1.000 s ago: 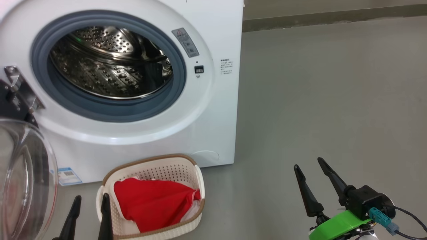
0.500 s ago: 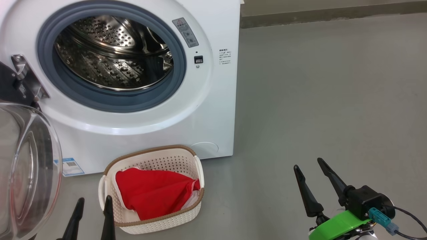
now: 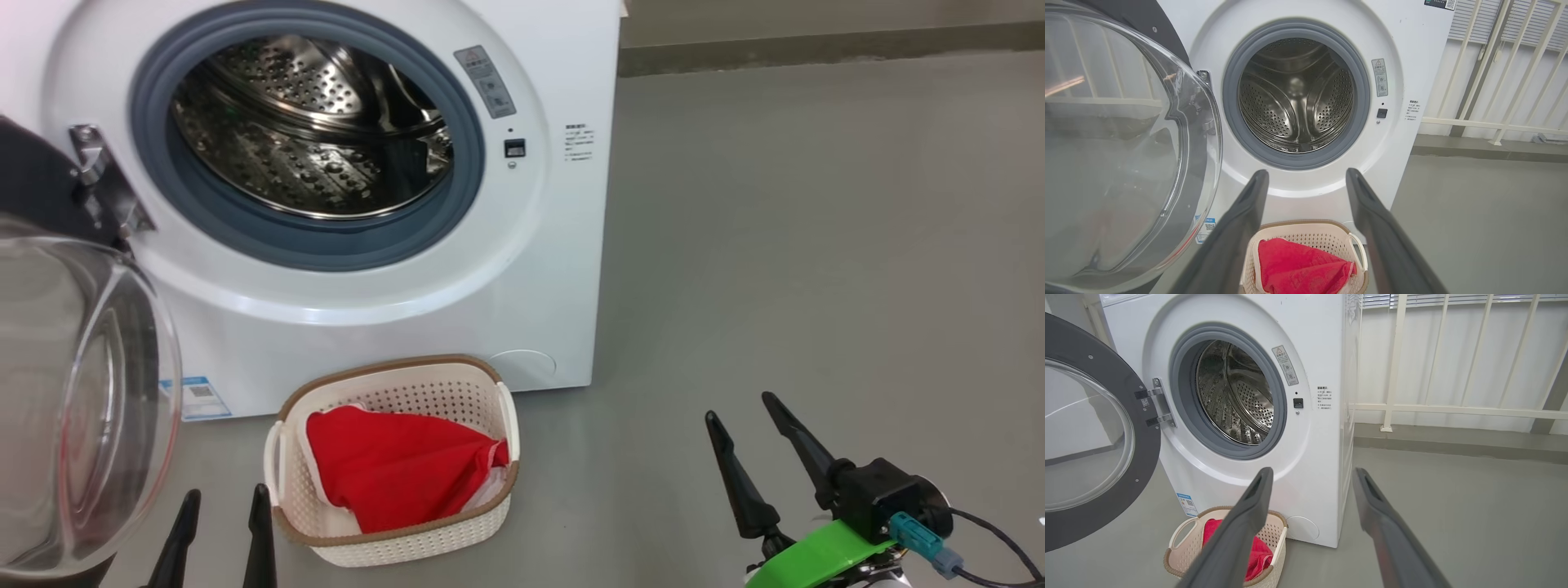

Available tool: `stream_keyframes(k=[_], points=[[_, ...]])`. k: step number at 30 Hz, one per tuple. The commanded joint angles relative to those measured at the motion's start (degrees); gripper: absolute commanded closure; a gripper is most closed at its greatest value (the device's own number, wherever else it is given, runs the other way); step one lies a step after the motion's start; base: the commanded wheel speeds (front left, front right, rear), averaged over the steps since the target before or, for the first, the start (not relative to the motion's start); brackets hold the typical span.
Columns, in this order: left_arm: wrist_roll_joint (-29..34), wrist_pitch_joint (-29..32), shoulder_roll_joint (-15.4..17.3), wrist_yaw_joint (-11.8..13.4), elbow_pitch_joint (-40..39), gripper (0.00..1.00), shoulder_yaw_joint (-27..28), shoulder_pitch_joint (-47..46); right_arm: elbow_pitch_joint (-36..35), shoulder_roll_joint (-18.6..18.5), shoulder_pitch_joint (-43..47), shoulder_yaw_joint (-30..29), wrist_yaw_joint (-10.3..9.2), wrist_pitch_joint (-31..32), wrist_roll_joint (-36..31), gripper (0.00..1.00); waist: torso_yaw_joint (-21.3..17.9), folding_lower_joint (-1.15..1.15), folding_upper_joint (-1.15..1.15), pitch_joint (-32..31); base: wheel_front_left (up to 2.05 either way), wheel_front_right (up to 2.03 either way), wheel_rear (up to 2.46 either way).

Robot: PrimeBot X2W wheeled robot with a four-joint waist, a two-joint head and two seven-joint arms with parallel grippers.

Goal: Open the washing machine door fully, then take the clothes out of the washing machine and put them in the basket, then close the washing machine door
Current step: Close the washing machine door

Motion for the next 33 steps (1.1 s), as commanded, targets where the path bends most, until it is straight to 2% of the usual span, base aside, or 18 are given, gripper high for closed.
stream_keyframes(k=[1,33], points=[[0.3,-0.7,0.2,0.2,-1.2,0.0,2.0,-1.8,-1.2,0.0,-1.2,1.4,0.37,-0.4,0.4,0.0,0.9,0.0,0.0,-0.2,0.0,0.0,0.0],[2.8,-0.3,0.9,2.5,-4.4,0.0,1.6,2.3,-1.7,0.0,0.3,5.6,0.37,-0.4,3.7,0.0,22.5,0.0,0.0,-3.9,0.0,0.0,0.0]])
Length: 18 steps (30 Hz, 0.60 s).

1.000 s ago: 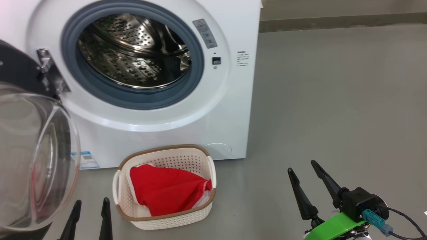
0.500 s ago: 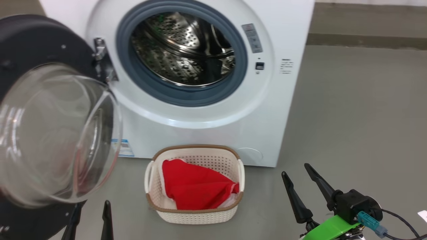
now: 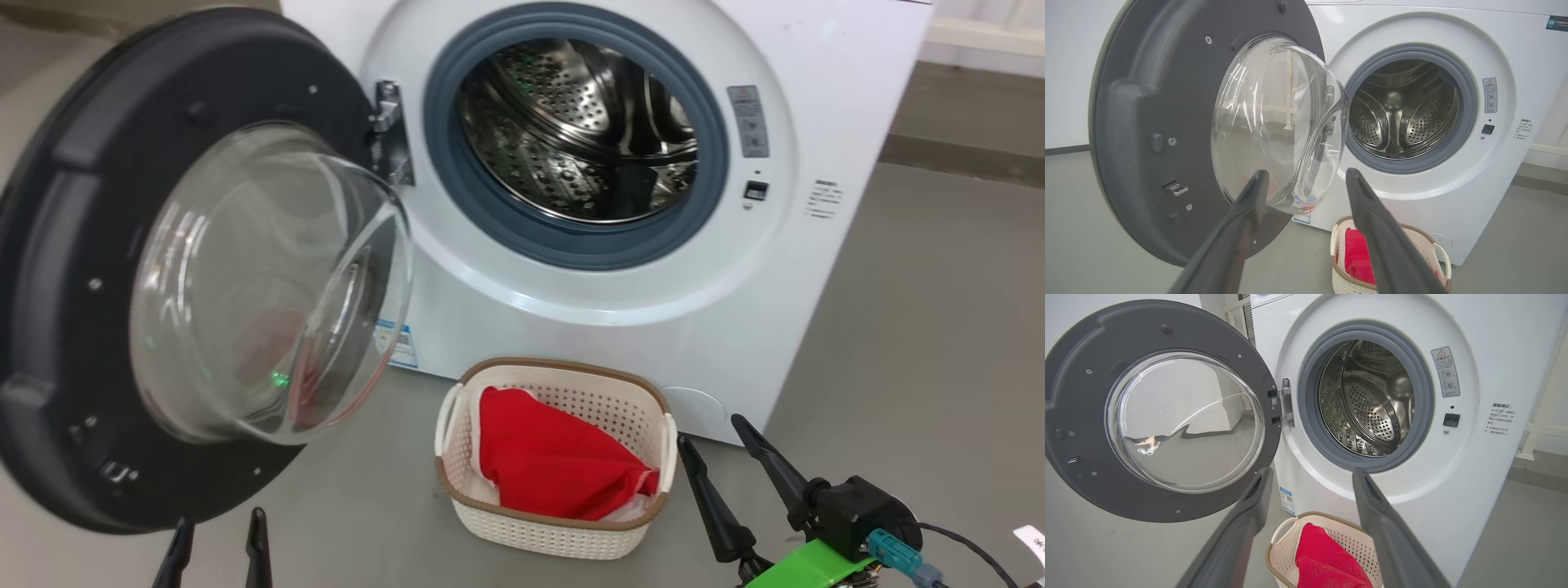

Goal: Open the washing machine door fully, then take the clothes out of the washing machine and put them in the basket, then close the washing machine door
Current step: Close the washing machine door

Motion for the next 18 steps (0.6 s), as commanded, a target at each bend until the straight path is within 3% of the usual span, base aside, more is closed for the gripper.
stream_keyframes(k=[1,18], points=[[0.8,-0.2,0.8,0.5,-2.0,0.0,1.9,-1.4,-1.6,0.0,-0.9,1.6,0.37,-0.4,0.5,0.0,3.0,0.0,0.0,-0.7,0.0,0.0,0.0],[-1.8,0.6,0.5,4.3,-3.6,0.0,3.7,-0.1,-0.7,0.0,-3.7,4.7,0.37,-0.4,1.0,0.0,6.1,0.0,0.0,1.0,0.0,0.0,0.0]])
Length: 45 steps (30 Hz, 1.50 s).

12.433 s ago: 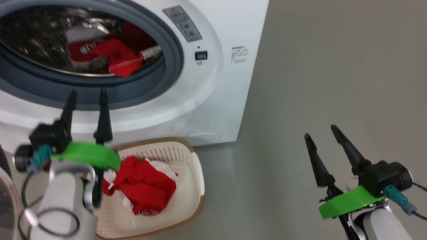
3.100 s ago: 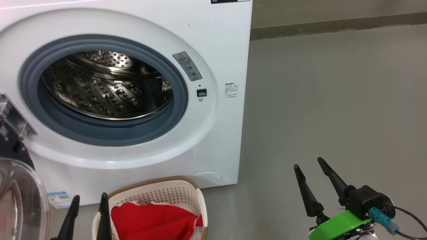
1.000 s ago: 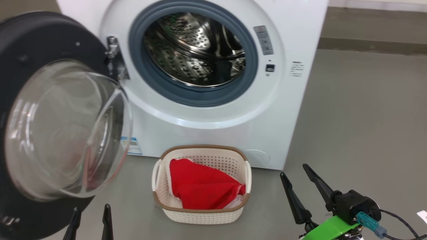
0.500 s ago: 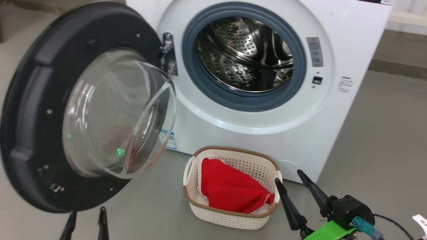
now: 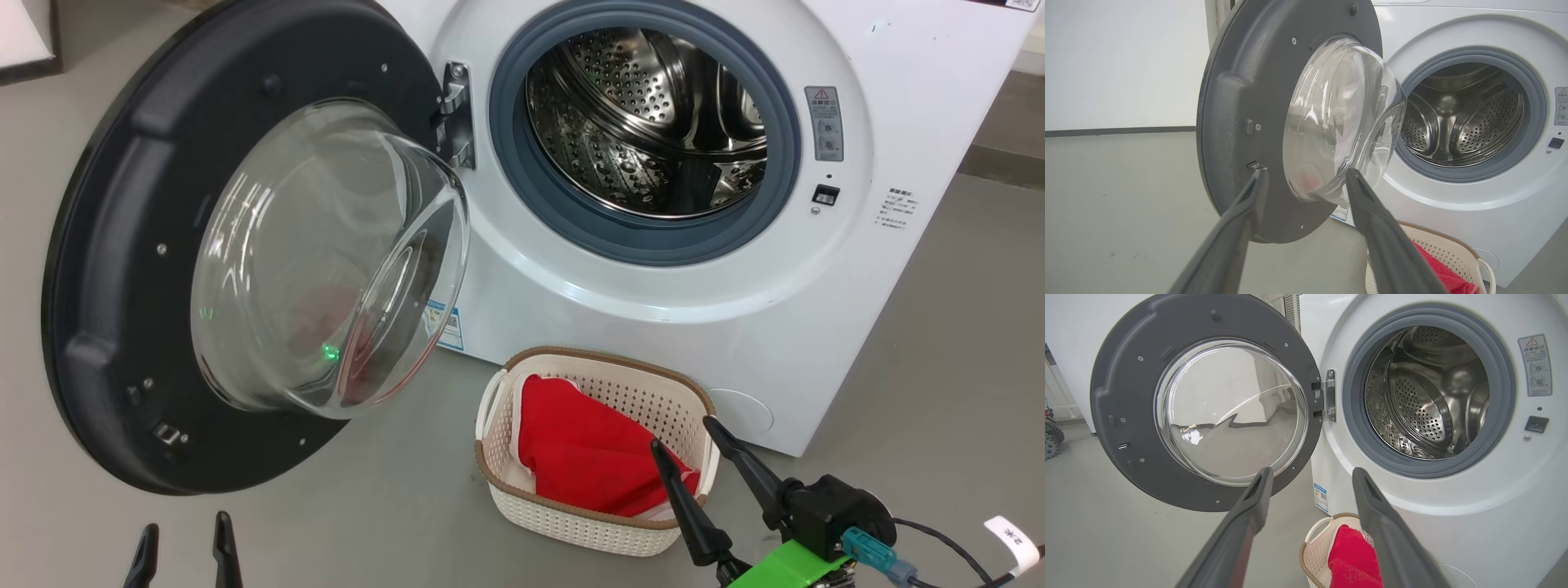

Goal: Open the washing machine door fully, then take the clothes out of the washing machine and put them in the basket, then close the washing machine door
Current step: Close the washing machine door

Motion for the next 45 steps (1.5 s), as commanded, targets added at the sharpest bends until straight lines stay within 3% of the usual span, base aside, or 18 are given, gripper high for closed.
stream_keyframes(k=[1,13,14,15,16,25,31,34,38,45], points=[[-0.2,-0.1,0.3,0.4,-1.9,0.0,1.9,-1.3,-1.3,0.0,-2.6,1.2,0.37,-0.4,0.3,0.0,0.0,0.0,0.0,0.0,0.0,0.0,0.0],[0.4,0.4,0.9,2.0,-1.9,0.0,2.0,-1.2,-0.7,0.0,-2.4,1.2,0.37,-0.4,-0.1,0.0,-0.6,0.0,0.0,-0.5,0.0,0.0,0.0],[0.4,0.4,0.9,2.2,-2.0,0.53,2.1,-1.5,-0.7,0.0,-2.3,1.3,0.37,-0.4,0.0,0.0,-0.7,0.0,0.0,-0.6,0.0,0.0,0.0],[0.5,0.4,1.0,2.3,-2.2,0.85,2.1,-1.8,-0.7,0.0,-2.2,1.2,0.37,-0.4,0.0,0.0,-0.8,0.0,0.0,-0.6,0.0,0.0,0.0],[0.6,0.4,1.1,2.5,-2.5,1.0,2.1,-2.2,-0.7,0.0,-2.1,1.2,0.37,-0.4,0.0,0.0,-0.8,0.0,0.0,-0.7,0.0,0.0,0.0],[1.1,1.3,3.6,4.4,-6.2,1.0,3.7,-10.7,-0.7,0.0,-1.4,0.5,0.37,-0.4,-0.4,0.0,-1.2,0.0,0.0,-0.8,0.0,0.0,0.0],[-0.2,3.6,8.9,6.0,-5.3,1.0,8.6,-21.4,-0.4,0.0,-0.9,0.0,0.37,-0.4,-0.8,0.0,-1.9,0.0,0.0,-1.2,0.0,0.0,0.0],[-3.6,5.1,11.7,5.6,-2.2,1.0,11.9,-27.3,-0.3,0.0,-0.4,-0.6,0.37,-0.4,-1.1,0.0,-2.4,0.0,0.0,-1.5,0.0,0.0,0.0],[-9.4,7.3,13.0,5.3,1.8,1.0,15.8,-32.9,0.0,0.0,0.1,-0.8,0.37,-0.4,-1.3,0.0,-3.4,0.0,0.0,-1.6,0.0,0.0,0.0],[-22.7,12.2,15.7,3.5,19.0,1.0,23.7,-44.0,0.1,0.0,0.7,-1.5,0.37,-0.4,-1.4,0.0,-4.7,0.0,0.0,-1.2,0.0,0.0,0.0]])
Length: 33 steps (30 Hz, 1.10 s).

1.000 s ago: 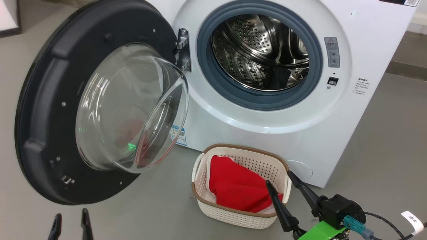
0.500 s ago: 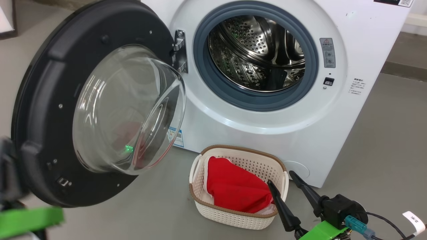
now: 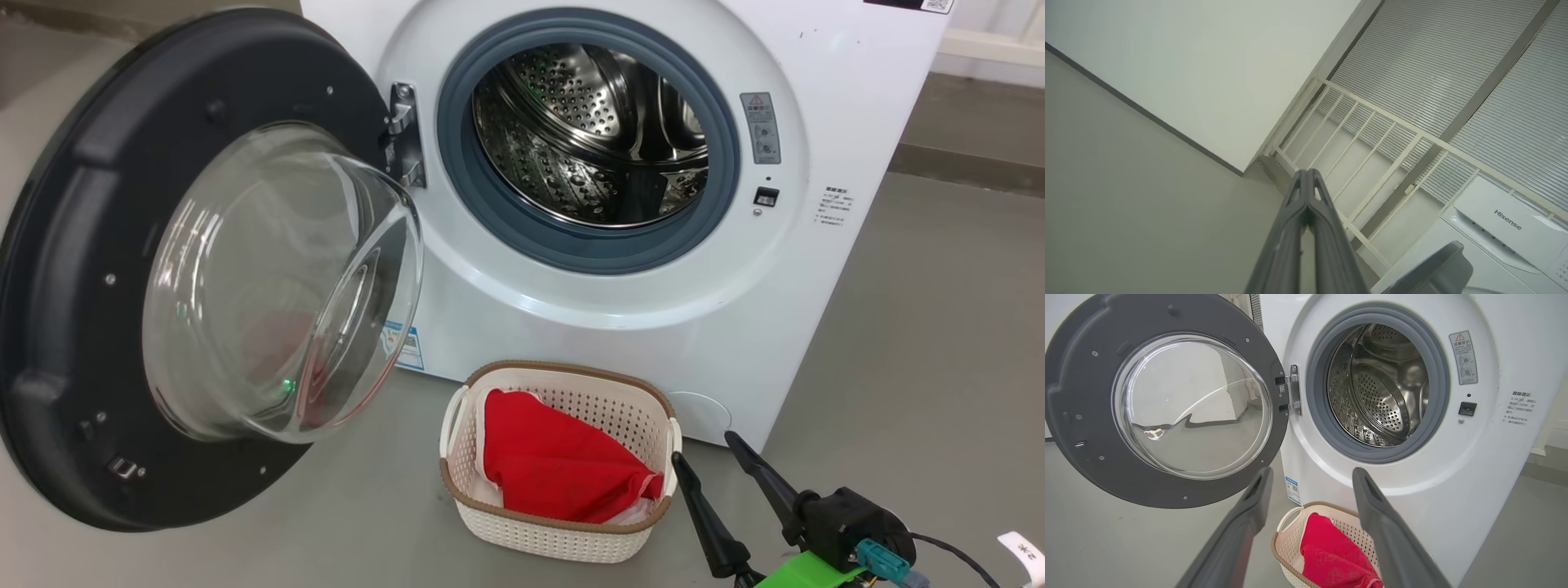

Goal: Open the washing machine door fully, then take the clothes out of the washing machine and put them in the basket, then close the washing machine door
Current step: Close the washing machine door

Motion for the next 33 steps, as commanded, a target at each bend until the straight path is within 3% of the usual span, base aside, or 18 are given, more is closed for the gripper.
stream_keyframes(k=[1,4,10,14,23,33], points=[[-2.5,2.0,3.1,-0.6,2.3,1.0,2.3,-4.0,-1.2,0.0,-0.8,0.8,0.37,-0.4,-0.7,0.0,-0.3,0.0,0.0,0.2,0.0,0.0,0.0],[-7.4,7.6,3.6,-1.1,10.4,1.0,3.4,-8.2,-1.2,0.0,-1.0,0.7,0.37,-0.4,-0.8,0.0,-0.6,0.0,0.0,0.4,0.0,0.0,0.0],[-15.0,20.4,4.8,2.1,23.6,1.0,5.8,-15.2,-1.1,0.0,-1.5,0.5,0.37,-0.4,-1.2,0.0,-0.9,0.0,0.0,0.9,0.0,0.0,0.0],[-19.2,27.0,5.4,2.2,28.6,1.0,7.4,-18.3,-1.0,0.0,-1.8,0.7,0.37,-0.4,-1.4,0.0,-1.4,0.0,0.0,1.2,0.0,0.0,0.0],[-22.0,34.9,5.7,-1.1,32.4,1.0,6.8,-18.6,-1.1,0.0,-2.0,0.6,0.37,-0.4,-1.3,0.0,-2.6,0.0,0.0,1.8,0.0,0.0,0.0],[-24.9,40.8,2.9,-3.9,30.1,1.0,6.7,-15.8,-1.3,0.0,-2.6,0.7,0.37,-0.4,-0.7,0.0,-2.9,0.0,0.0,2.0,0.0,0.0,0.0]])
